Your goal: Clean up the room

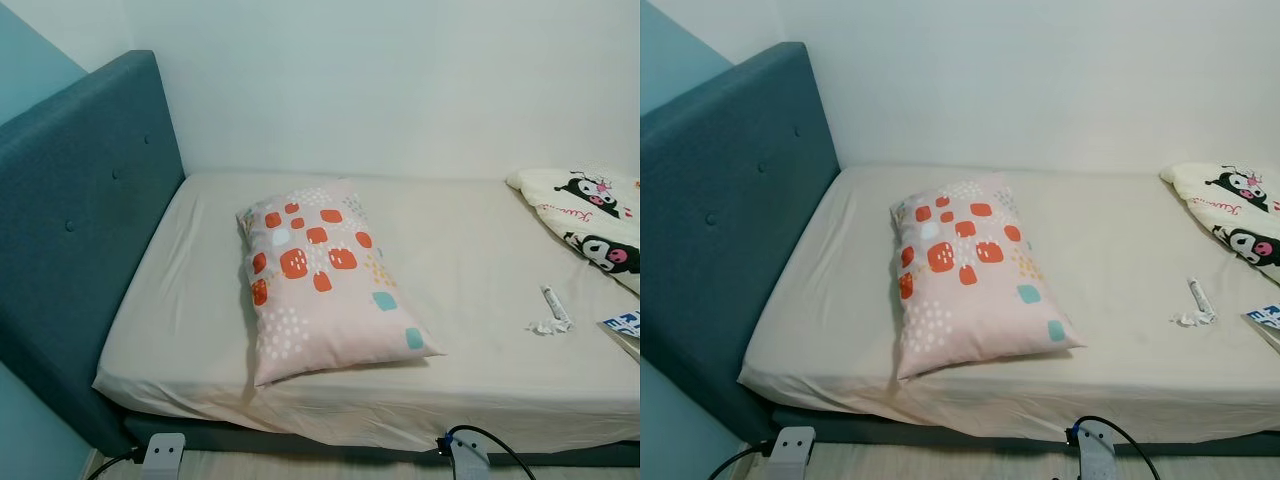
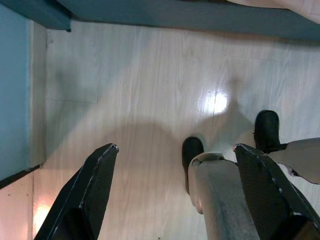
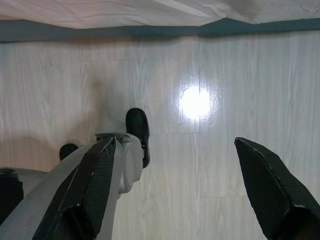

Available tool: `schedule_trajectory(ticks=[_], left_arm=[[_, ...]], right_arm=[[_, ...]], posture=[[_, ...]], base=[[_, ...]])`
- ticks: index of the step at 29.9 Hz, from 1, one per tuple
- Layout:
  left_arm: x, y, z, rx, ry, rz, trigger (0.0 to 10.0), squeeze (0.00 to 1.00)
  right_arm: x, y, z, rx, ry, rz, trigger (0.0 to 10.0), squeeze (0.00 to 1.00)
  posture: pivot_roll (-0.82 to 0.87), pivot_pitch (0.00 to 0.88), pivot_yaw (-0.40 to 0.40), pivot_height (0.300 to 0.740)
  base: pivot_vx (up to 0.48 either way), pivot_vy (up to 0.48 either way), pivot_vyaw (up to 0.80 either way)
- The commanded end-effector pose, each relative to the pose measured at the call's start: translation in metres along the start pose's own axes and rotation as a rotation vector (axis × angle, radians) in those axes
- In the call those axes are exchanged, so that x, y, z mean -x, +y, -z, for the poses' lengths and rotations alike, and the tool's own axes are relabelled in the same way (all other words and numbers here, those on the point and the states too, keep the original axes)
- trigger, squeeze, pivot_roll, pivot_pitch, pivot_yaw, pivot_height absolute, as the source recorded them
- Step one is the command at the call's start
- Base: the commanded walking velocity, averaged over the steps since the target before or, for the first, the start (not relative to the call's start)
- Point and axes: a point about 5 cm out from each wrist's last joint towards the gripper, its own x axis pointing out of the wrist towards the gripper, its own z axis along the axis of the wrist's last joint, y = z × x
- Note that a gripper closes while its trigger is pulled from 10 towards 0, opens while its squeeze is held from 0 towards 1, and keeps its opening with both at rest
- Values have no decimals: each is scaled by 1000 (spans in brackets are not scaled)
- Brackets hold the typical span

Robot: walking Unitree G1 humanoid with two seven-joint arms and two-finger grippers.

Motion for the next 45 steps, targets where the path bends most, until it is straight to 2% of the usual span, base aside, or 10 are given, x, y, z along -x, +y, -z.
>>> schedule_trajectory(ticks=[1,4,14,30,32,45], left_arm=[[0,-4,4,27,23,19,10000,0],[0,-4,5,21,29,12,10000,0],[0,-6,2,2,10,4,10000,0],[-1,-6,-3,16,-9,3,10000,0],[-1,-5,-4,-7,-15,-14,10000,0],[-1,-2,-8,55,-33,-33,10000,0]], right_arm=[[0,-1,2,1,5,4,10000,0],[0,-1,3,1,7,4,10000,0],[1,-1,5,-1,11,5,10000,0],[1,-3,2,-1,5,13,10000,0],[1,-4,1,-4,2,17,10000,0],[1,-5,2,-6,2,20,10000,0]], posture=[[-2,33,-32,740],[-2,34,-31,740],[-2,35,-30,740],[3,37,-24,740],[3,35,-22,740],[3,39,-20,740]], base=[[0,-480,0],[0,-480,0],[0,0,0],[0,0,0],[0,0,0],[0,0,0]])
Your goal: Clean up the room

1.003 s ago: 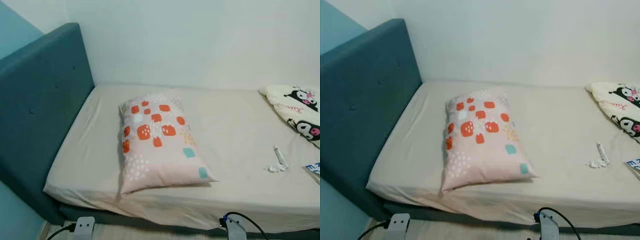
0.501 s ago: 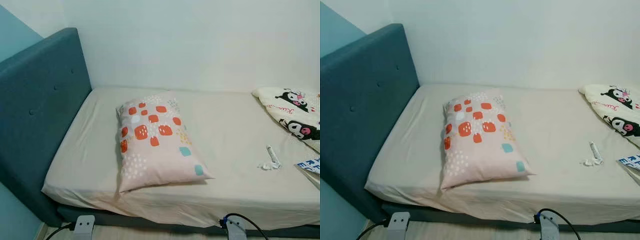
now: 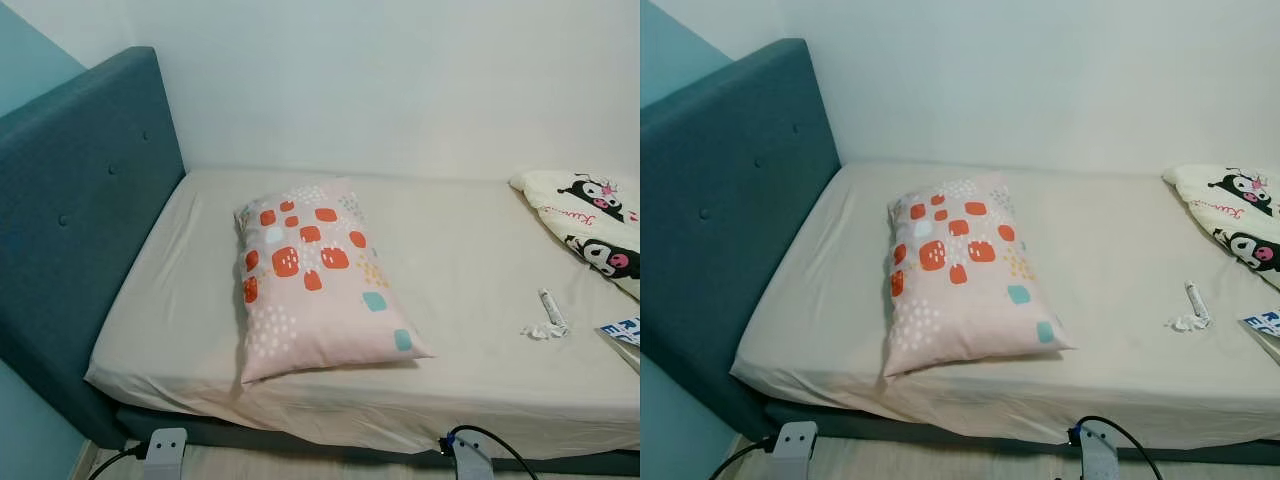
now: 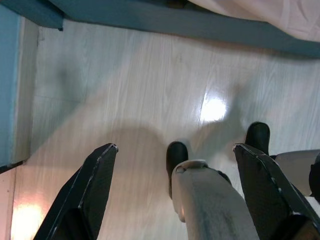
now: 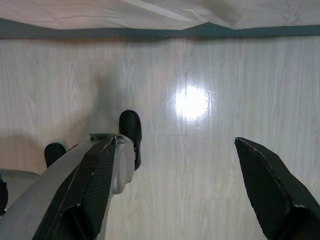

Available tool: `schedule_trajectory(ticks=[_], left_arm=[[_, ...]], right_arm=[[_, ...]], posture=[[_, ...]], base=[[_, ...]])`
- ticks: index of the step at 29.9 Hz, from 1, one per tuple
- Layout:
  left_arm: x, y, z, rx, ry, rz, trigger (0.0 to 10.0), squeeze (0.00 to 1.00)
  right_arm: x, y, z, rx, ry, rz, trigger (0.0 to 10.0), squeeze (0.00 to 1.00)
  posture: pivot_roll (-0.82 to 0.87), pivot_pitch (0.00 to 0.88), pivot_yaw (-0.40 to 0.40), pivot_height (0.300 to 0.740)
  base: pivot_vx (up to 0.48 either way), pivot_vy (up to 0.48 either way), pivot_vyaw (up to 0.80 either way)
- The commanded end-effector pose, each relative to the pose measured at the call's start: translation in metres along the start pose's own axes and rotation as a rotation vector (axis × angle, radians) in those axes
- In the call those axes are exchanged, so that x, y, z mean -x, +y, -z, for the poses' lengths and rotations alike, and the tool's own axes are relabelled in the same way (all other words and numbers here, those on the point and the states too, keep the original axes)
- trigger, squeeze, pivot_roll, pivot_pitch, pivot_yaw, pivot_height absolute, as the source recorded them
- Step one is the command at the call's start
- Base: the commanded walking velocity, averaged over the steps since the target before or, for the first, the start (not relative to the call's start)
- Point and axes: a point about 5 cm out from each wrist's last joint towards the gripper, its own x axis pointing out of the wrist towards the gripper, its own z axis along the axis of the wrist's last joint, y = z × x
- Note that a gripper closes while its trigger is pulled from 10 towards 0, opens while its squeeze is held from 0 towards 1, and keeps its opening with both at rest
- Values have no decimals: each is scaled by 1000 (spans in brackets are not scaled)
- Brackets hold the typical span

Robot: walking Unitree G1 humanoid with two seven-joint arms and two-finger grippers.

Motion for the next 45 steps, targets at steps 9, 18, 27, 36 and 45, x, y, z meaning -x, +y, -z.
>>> schedule_trajectory(ticks=[9,18,27,36,45], left_arm=[[0,5,-7,-9,-39,-10,10000,0],[-1,-1,-8,30,-26,62,10000,0],[-1,-3,-6,74,-12,88,10000,0],[0,0,-1,65,-1,71,10000,0],[0,0,0,70,2,77,10000,0]], right_arm=[[-1,6,1,-6,-2,-8,10000,0],[-1,7,1,-6,-3,-10,10000,0],[0,4,4,-3,6,-3,10000,0],[0,5,7,-4,12,-6,10000,0],[0,5,10,-9,20,-6,10000,0]], posture=[[9,26,-17,740],[4,26,-12,740],[3,24,-10,740],[3,33,-8,740],[-1,39,-7,740]], base=[[0,0,0],[0,0,0],[0,-88,0],[0,-308,0],[0,0,0]])
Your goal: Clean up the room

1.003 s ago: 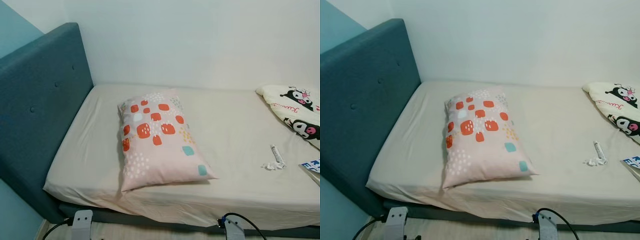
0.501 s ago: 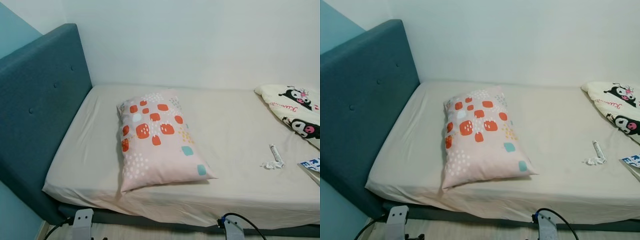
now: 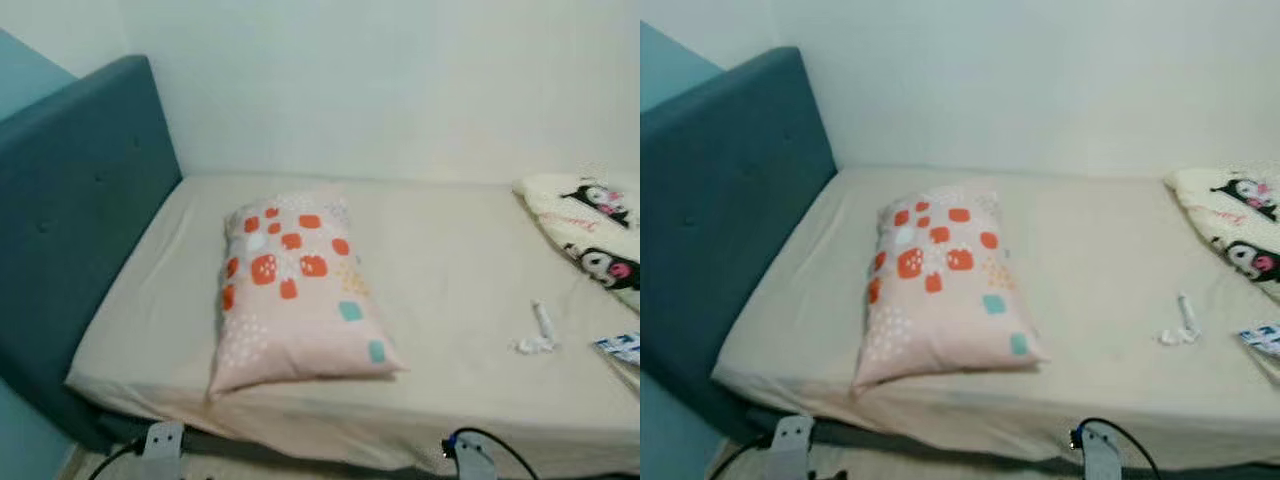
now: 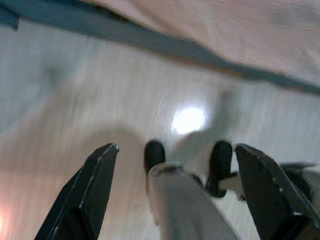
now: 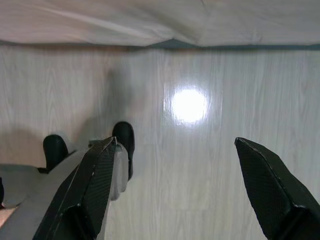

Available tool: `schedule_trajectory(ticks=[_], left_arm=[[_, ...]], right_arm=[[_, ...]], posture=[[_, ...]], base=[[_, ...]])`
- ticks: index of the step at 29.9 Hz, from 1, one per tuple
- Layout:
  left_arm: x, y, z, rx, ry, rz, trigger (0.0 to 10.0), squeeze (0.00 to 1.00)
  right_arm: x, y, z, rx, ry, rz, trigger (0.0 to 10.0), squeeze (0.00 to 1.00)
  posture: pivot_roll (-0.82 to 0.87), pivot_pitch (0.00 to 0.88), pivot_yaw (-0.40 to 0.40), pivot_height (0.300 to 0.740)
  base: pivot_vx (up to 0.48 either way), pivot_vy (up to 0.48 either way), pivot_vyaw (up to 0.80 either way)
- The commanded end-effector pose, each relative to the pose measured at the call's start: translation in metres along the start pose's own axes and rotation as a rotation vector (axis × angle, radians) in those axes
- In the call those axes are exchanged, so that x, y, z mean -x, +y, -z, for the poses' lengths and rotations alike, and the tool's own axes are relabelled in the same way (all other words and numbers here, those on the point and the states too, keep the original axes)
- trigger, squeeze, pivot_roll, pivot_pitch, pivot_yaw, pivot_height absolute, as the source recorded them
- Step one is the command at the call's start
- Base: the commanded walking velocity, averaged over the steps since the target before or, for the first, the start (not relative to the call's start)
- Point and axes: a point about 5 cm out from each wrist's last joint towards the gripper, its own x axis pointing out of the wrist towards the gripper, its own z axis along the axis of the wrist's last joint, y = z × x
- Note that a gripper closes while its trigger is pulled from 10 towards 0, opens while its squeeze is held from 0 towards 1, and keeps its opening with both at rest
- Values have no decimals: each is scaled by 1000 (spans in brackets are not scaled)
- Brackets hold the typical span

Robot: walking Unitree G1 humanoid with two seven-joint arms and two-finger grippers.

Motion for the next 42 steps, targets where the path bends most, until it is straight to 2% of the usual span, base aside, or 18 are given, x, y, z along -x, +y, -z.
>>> schedule_trajectory(ticks=[1,6,10,16,21,22,27,30,32,33,37,42], left_arm=[[1,4,5,-7,21,-10,10000,0],[1,3,3,-10,17,-3,10000,0],[1,1,3,6,15,25,10000,0],[1,4,0,11,-4,-13,10000,0],[0,6,-8,47,-40,-47,10000,0],[-1,10,-16,68,-68,-58,10000,0],[-2,14,-31,116,-123,-68,10000,0],[-2,15,-43,121,-167,-66,10000,0],[-3,16,-65,130,-242,-68,10000,0],[-3,16,-65,130,-242,-68,10000,0],[-4,11,-87,115,-307,-51,10000,0],[-4,9,-91,120,-320,-41,10000,0]], right_arm=[[0,3,6,-8,14,-5,10000,0],[0,2,6,-11,14,-2,10000,0],[0,1,6,-11,15,1,10000,0],[0,1,6,-13,13,0,10000,0],[0,2,5,-16,8,-4,10000,0],[0,2,4,-15,4,-7,10000,0],[0,2,3,-13,-4,-16,10000,0],[0,2,1,2,-12,-26,10000,0],[1,1,-1,37,-28,-47,10000,0],[1,1,-1,37,-28,-47,10000,0],[1,-1,-4,34,-42,-44,10000,0],[1,-3,-6,34,-44,-36,10000,0]], posture=[[-1,39,-7,740],[-2,39,-7,740],[-1,38,-7,740],[0,38,-7,740],[1,39,-9,740],[0,38,-9,740],[-1,40,-8,740],[-3,41,-10,740],[-3,42,-13,740],[-3,42,-13,740],[0,42,-17,740],[-1,40,-17,740]], base=[[0,0,0],[0,0,0],[0,-480,0],[0,-330,0],[0,0,0],[0,0,0],[0,0,0],[0,0,0],[0,0,356],[0,0,712],[0,0,800],[0,0,752]])
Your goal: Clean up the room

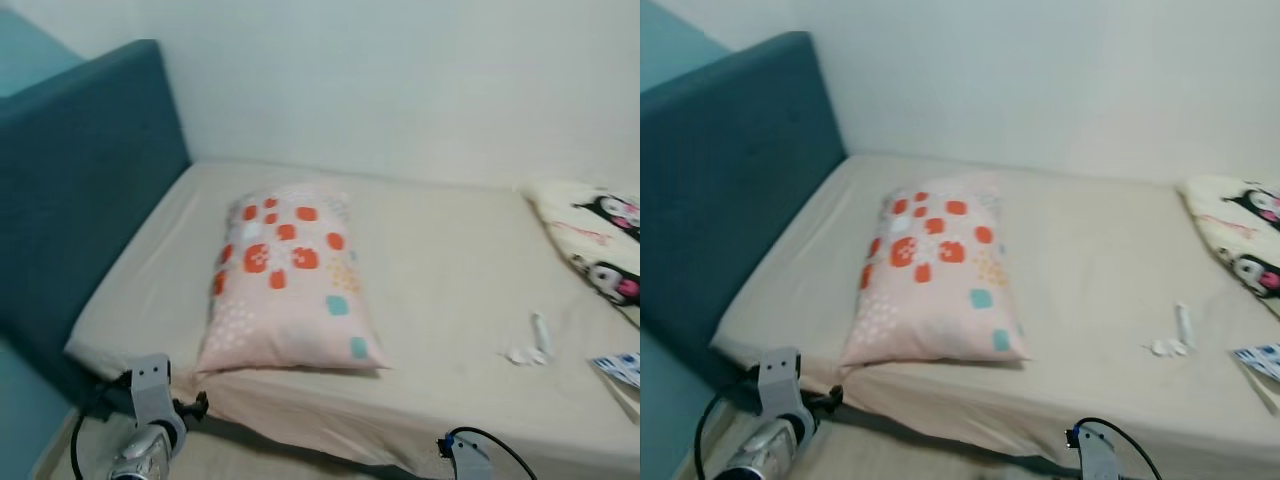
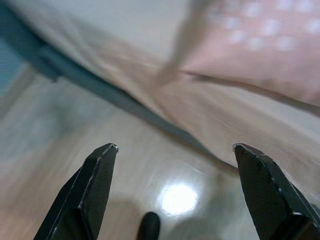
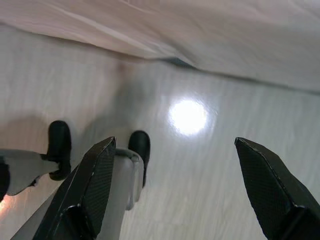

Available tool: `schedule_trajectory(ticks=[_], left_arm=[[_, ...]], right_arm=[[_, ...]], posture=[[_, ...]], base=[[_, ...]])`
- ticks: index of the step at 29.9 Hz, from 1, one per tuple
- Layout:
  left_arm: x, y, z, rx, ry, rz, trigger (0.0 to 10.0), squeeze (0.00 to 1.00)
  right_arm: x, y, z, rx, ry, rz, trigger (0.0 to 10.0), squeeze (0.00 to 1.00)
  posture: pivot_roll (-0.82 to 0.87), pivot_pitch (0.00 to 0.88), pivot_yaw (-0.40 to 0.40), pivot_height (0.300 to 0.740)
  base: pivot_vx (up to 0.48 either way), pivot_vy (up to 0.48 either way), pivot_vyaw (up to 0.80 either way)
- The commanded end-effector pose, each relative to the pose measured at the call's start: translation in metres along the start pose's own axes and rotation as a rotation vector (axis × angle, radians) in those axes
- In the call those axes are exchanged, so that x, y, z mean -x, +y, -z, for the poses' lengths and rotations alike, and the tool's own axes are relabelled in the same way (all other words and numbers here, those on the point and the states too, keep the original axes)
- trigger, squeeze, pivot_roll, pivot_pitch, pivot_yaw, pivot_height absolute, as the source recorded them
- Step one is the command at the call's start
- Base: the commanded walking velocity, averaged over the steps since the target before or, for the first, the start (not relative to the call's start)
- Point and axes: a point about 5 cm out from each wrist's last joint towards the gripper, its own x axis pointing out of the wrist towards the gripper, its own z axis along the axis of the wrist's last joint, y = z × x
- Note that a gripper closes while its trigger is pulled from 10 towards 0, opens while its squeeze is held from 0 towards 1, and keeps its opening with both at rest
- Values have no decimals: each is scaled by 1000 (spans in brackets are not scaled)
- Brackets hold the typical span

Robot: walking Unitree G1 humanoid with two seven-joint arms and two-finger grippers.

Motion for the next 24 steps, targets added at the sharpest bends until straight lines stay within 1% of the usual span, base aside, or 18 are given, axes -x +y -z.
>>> schedule_trajectory(ticks=[1,2,4,6,7,9,11,12,14,16,19,21,24], left_arm=[[0,4,-1,13,-6,-3,10000,0],[-1,1,-4,31,-19,17,10000,0],[-2,-8,-9,78,-47,95,10000,0],[-2,-13,-10,95,-59,146,10000,0],[-2,-13,-10,95,-59,146,10000,0],[-2,-16,-10,108,-64,171,10000,0],[-2,-16,-10,108,-64,171,10000,0],[-2,-19,-8,115,-61,192,10000,0],[-1,-20,-7,115,-56,196,10000,0],[-1,-21,-6,118,-56,192,10000,0],[-2,-23,-6,123,-55,201,10000,0],[-2,-25,-6,124,-55,208,10000,0],[-2,-29,-8,126,-63,228,10000,0]], right_arm=[[0,-2,-1,-9,-7,7,10000,0],[0,-3,-4,-13,-17,14,10000,0],[0,-7,-13,-21,-54,35,10000,0],[0,-11,-19,-38,-82,54,10000,0],[0,-11,-19,-38,-82,54,10000,0],[0,-12,-28,-73,-119,47,10000,0],[0,-12,-28,-73,-119,47,10000,0],[-1,-8,-46,-127,-179,1,10000,0],[-2,0,-60,-150,-224,-61,10000,0],[-2,6,-69,-146,-251,-108,10000,0],[-2,12,-79,-118,-270,-142,10000,0],[-2,13,-83,-91,-276,-143,10000,0],[-2,14,-85,-80,-275,-137,10000,0]], posture=[[-4,39,-16,740],[-7,36,-15,740],[-6,32,-16,740],[-7,31,-16,740],[-7,31,-16,740],[-7,28,-15,740],[-7,28,-15,740],[-7,24,-14,740],[-8,22,-13,740],[-8,22,-13,740],[-6,21,-13,740],[-6,24,-12,740],[-6,30,-11,740]], base=[[0,0,0],[0,0,0],[0,0,0],[0,0,0],[0,0,0],[281,0,0],[296,0,0],[360,0,0],[366,0,0],[371,0,0],[370,0,0],[368,0,0],[370,0,0]])
